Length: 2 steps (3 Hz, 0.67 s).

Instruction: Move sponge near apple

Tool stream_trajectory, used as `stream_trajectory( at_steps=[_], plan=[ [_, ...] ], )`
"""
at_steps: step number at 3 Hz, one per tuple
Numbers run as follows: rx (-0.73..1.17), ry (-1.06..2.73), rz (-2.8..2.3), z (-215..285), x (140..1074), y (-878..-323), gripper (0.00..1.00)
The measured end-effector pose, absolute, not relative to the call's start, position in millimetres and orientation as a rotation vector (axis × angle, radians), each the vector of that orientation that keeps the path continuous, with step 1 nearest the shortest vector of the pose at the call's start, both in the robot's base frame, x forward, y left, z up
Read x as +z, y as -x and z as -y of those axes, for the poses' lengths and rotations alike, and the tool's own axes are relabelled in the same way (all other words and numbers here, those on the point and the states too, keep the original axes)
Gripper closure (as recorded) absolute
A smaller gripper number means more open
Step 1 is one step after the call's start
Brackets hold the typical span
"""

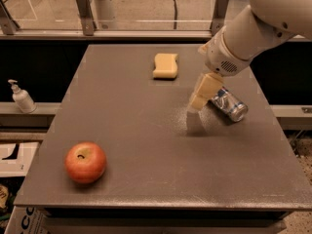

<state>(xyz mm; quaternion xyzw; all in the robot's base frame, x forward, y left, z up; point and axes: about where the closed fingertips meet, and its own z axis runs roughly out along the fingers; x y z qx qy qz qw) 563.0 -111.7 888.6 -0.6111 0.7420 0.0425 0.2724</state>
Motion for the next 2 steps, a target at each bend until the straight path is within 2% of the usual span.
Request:
stream_trajectory(
  at_steps=[2],
  plan=[
    [0.143,1.609,-1.997,112.2,882.9,-566.1,0.00]
  ],
)
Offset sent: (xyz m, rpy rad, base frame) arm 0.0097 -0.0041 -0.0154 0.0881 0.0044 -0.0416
